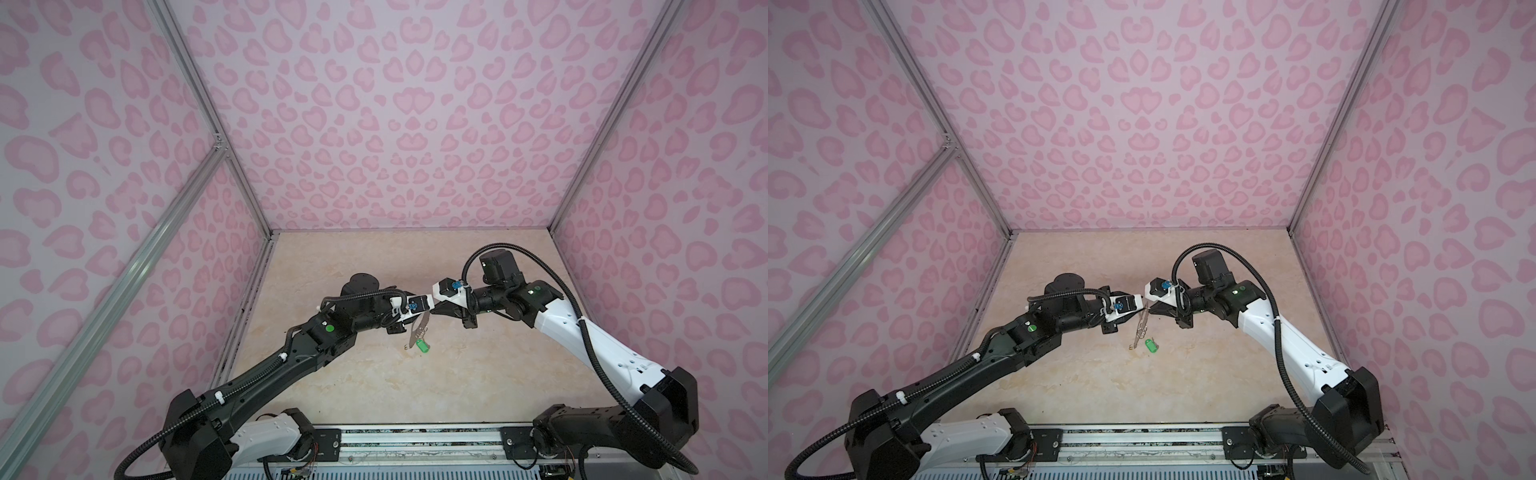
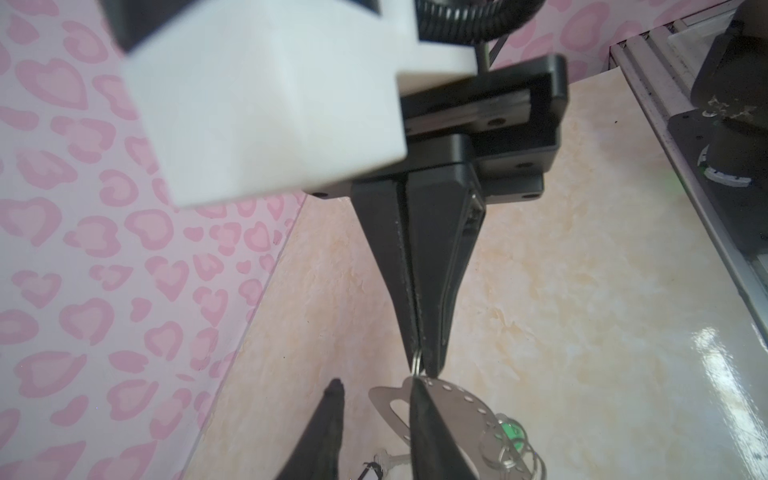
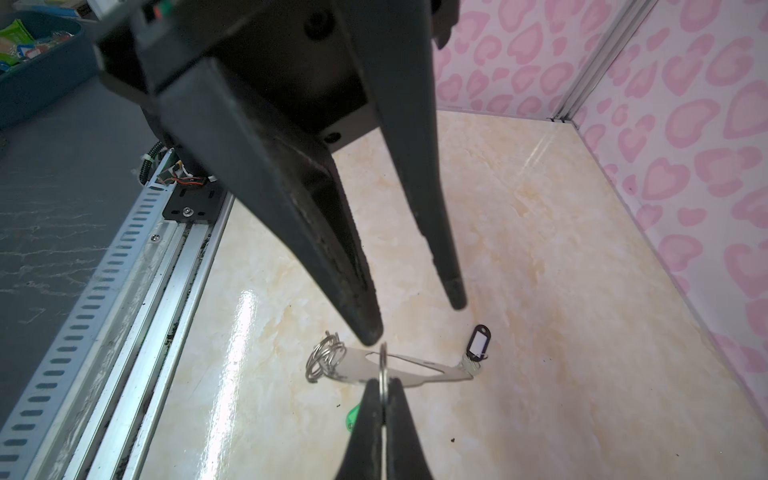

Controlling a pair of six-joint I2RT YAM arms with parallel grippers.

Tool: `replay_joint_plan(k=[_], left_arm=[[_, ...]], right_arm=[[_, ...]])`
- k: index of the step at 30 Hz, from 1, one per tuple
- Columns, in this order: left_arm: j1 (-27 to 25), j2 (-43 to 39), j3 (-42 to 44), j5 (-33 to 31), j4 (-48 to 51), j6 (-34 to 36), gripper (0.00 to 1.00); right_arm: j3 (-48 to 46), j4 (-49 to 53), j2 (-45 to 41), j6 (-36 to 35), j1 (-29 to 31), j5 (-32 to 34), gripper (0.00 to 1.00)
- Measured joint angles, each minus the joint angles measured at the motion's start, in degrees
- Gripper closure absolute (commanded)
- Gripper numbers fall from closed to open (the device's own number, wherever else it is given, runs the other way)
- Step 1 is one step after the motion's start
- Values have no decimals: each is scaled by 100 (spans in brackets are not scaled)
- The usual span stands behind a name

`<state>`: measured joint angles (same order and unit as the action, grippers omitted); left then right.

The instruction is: Put the keys on the keyring

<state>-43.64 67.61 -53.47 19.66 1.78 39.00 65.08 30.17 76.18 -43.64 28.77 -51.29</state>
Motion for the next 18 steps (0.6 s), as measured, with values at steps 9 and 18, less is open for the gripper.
replay_joint_plan(k=[9,18], left_arm=[[-52,0,39,9,4,-2,70],[-52,55,33,4,22,0,74]], right_arm=[[-4,-48,0,68,0,-46,100],[-4,-162,-26,129,4,-81,100]])
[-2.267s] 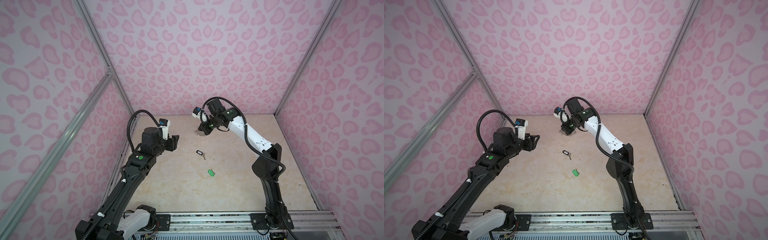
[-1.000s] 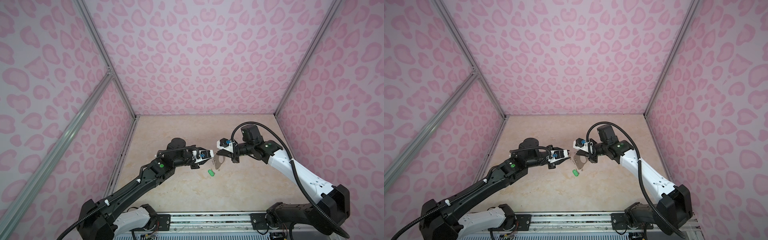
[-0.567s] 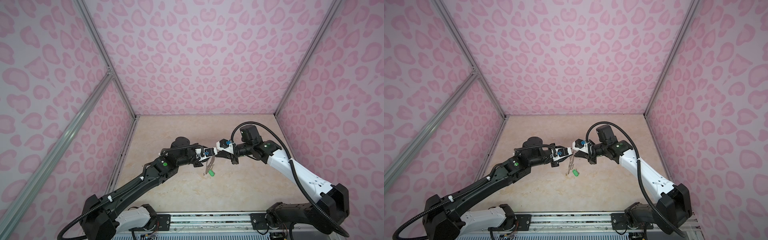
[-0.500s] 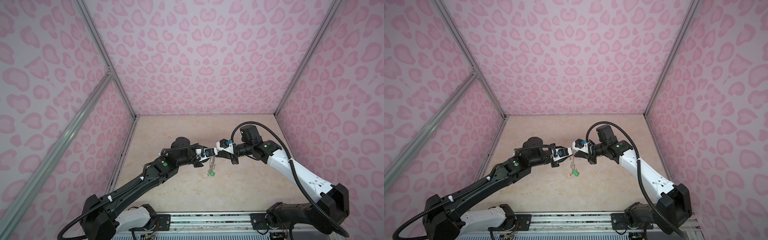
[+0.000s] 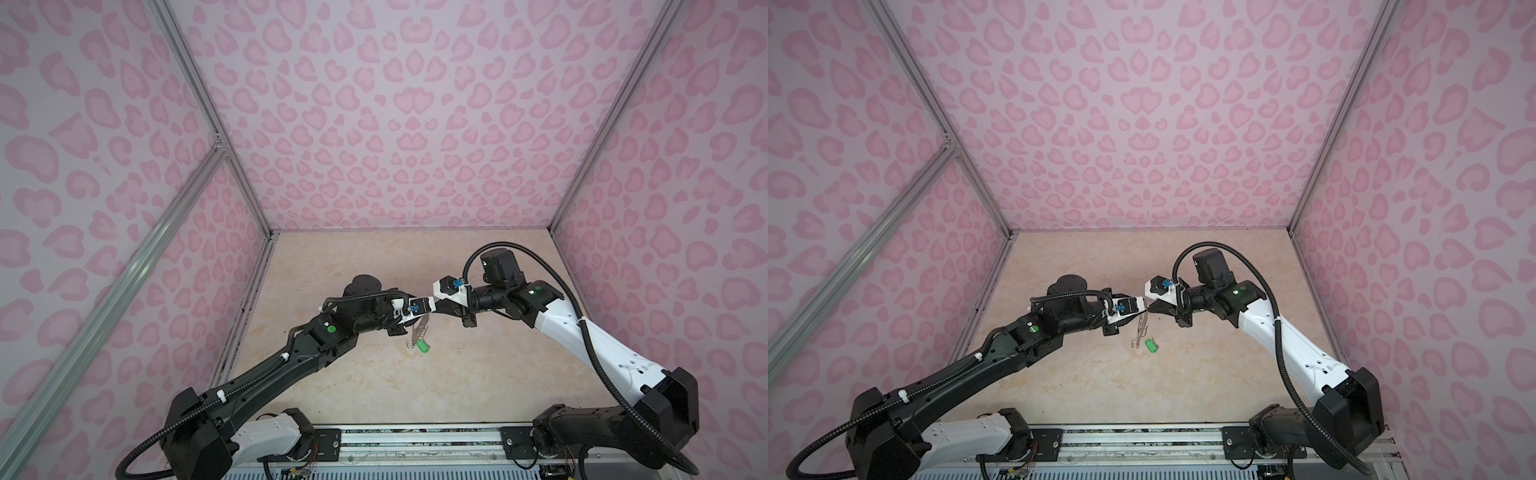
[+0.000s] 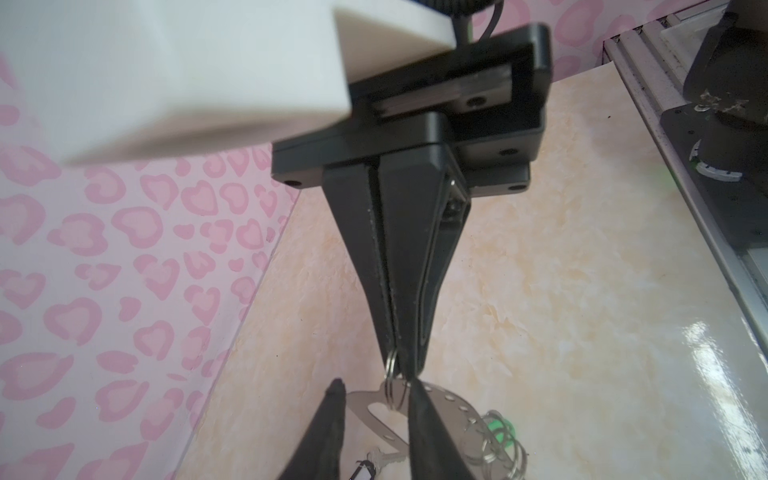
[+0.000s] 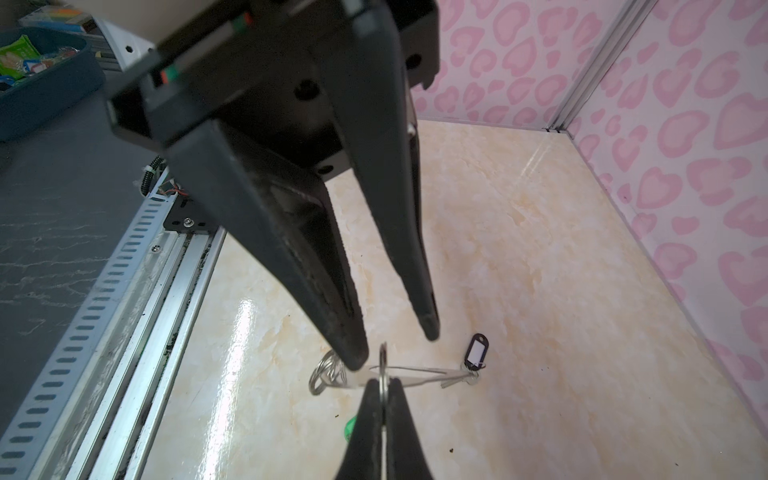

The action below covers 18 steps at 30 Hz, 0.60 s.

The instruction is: Put the keys on the keyring

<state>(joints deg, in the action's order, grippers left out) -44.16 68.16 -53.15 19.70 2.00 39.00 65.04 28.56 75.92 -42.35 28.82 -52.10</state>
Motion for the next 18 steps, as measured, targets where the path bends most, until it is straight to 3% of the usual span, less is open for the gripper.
replay_joint_plan(k=[18], left_arm=[[4,175,-181,188,232,98,96]], right_arm=[[-61,-87,-31,-9,7,-4,99]])
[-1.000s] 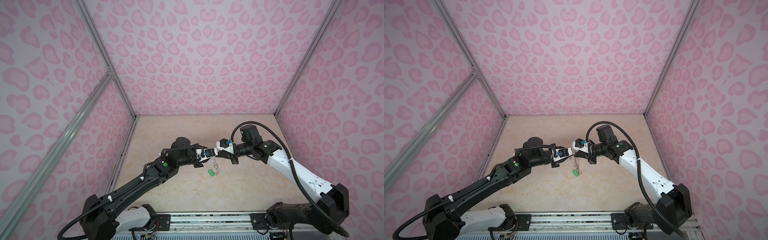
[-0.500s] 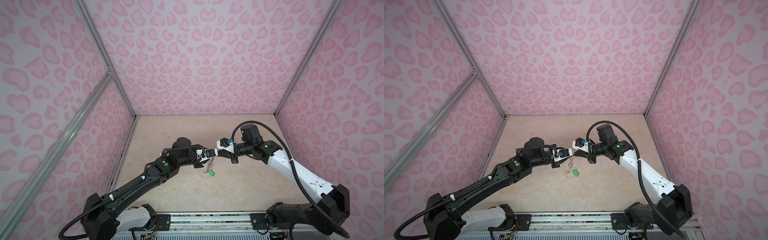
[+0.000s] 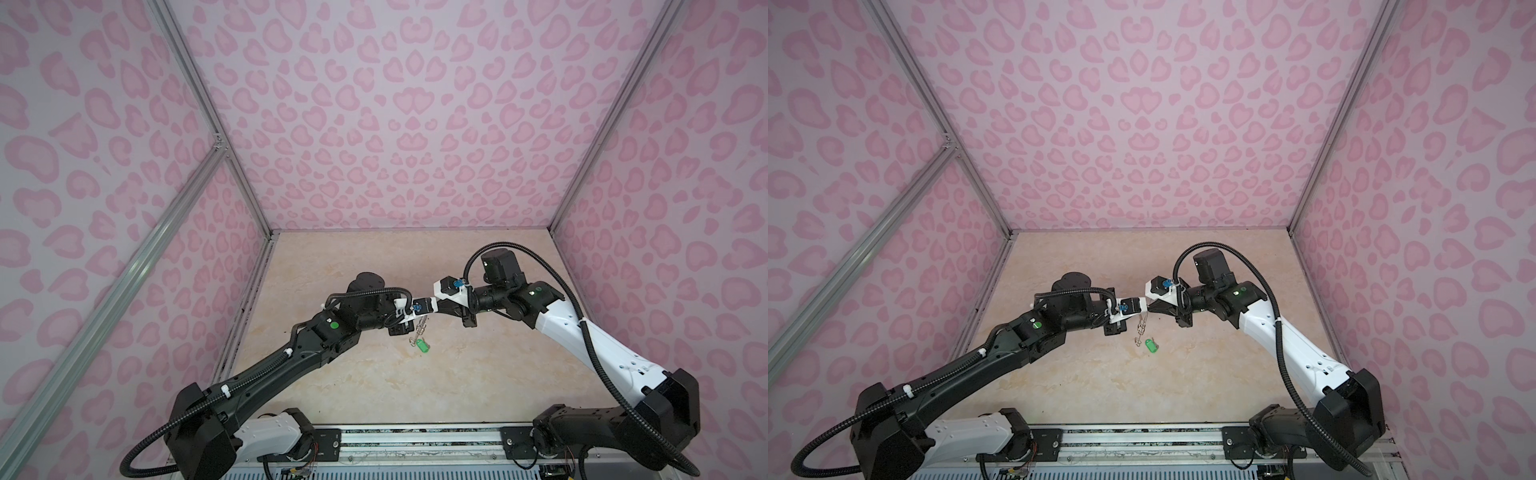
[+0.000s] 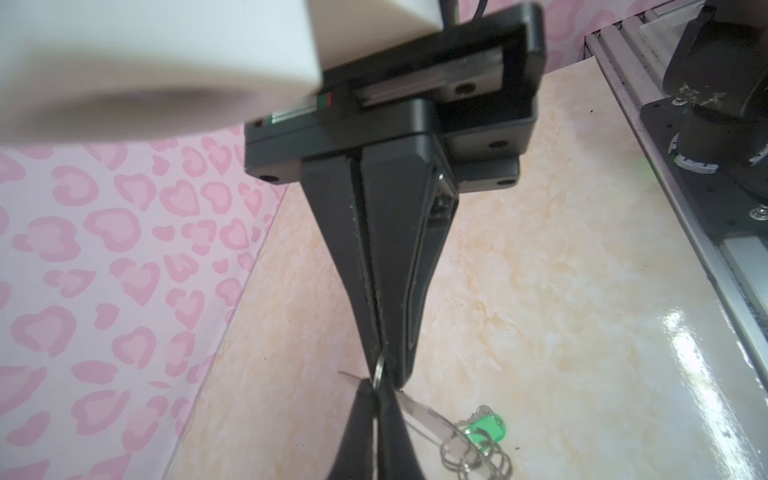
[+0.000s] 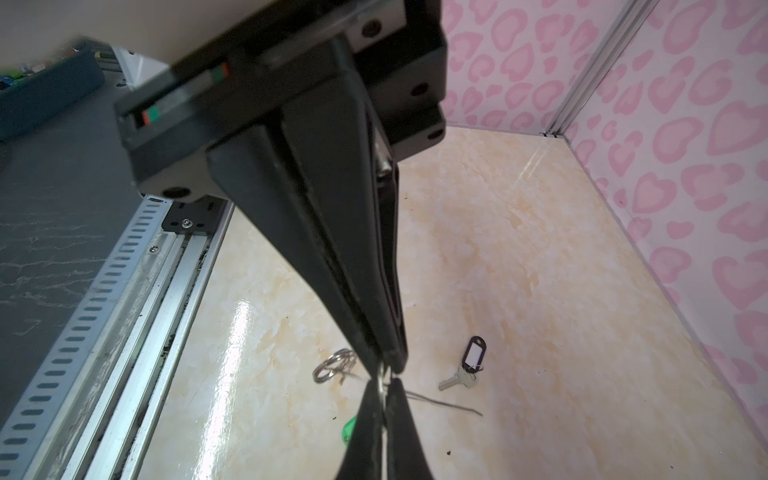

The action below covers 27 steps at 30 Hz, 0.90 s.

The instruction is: Put the keys on the keyring

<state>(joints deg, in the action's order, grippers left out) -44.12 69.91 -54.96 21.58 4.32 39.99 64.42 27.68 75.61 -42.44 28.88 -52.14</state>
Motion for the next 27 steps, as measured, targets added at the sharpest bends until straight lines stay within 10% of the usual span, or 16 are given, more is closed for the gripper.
replay_joint_plan(k=[9,27], left_arm=[[177,63,-28,431,4,-317,96],[726,-72,557,2116,-1539,-1729,96]], right_arm=[[-177,-120,-184,37,-144,-35,73],[-2033,-2920,-1377,2100,-201,-44,78]])
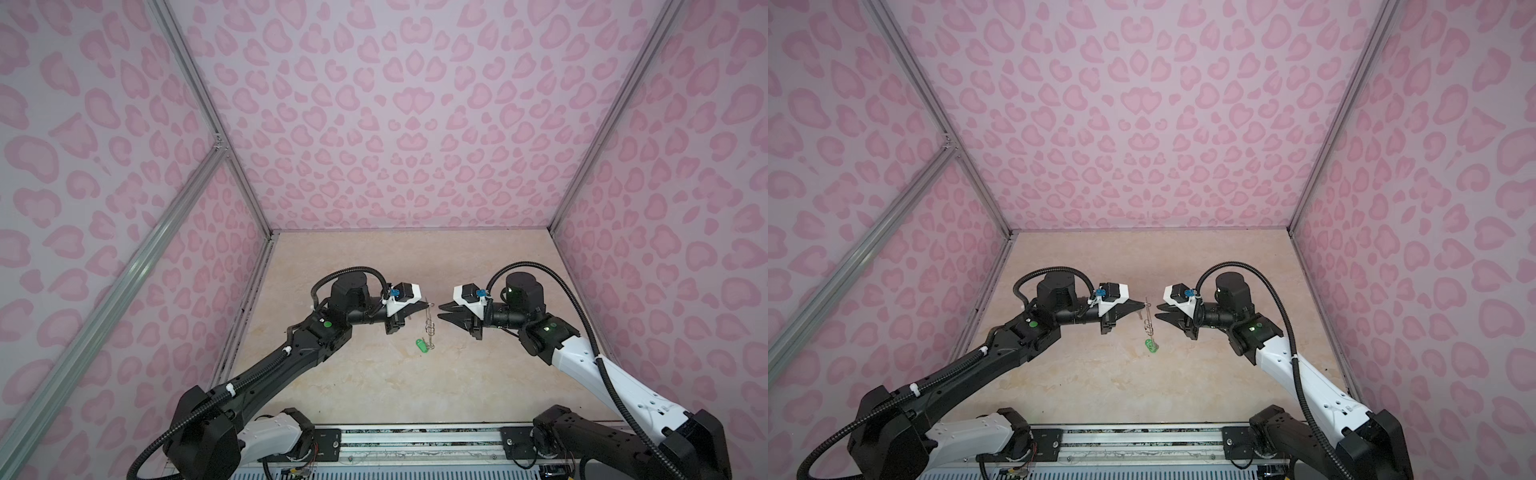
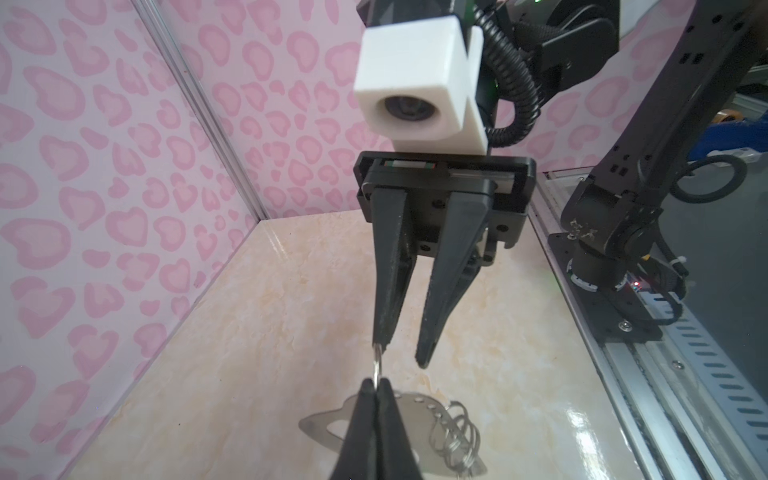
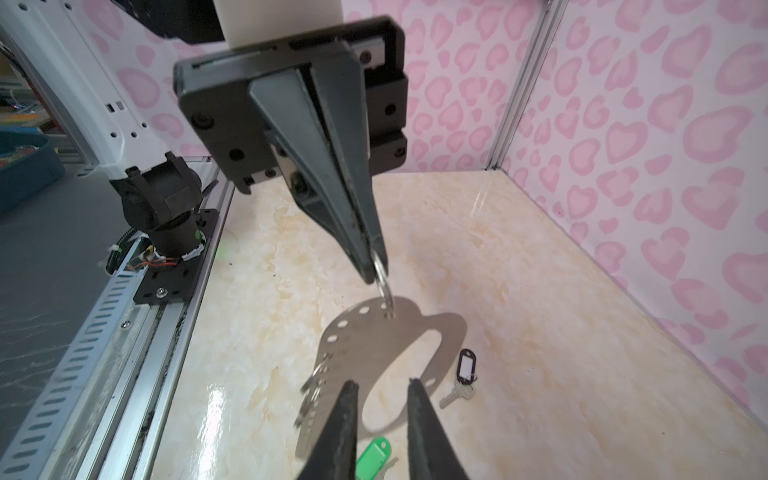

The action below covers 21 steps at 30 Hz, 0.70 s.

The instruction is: Put the keys on the keyring

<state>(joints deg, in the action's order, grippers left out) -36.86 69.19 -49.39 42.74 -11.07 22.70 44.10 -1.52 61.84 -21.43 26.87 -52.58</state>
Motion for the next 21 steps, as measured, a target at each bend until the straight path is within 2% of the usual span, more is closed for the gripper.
replay_joint_plan(k=[5,14,19,20,21], left_arm=[[0,39,0,280,-295,-166,96],[4,55,-2,363,-385,-208,96],[7,55,-2,358,-385,-205,96],[9,55,-2,343,-382,-203,92],[9,52,-2,328,-378,-199,82]], right_arm=[[37,-501,35,317,68,-92,81],[44,-789,55,535,118,-234,89],[44,-839,85,590,118,-302,100],[44,-839,94,599,118,-308,100],[44,-839,98,603,118,-315,100]])
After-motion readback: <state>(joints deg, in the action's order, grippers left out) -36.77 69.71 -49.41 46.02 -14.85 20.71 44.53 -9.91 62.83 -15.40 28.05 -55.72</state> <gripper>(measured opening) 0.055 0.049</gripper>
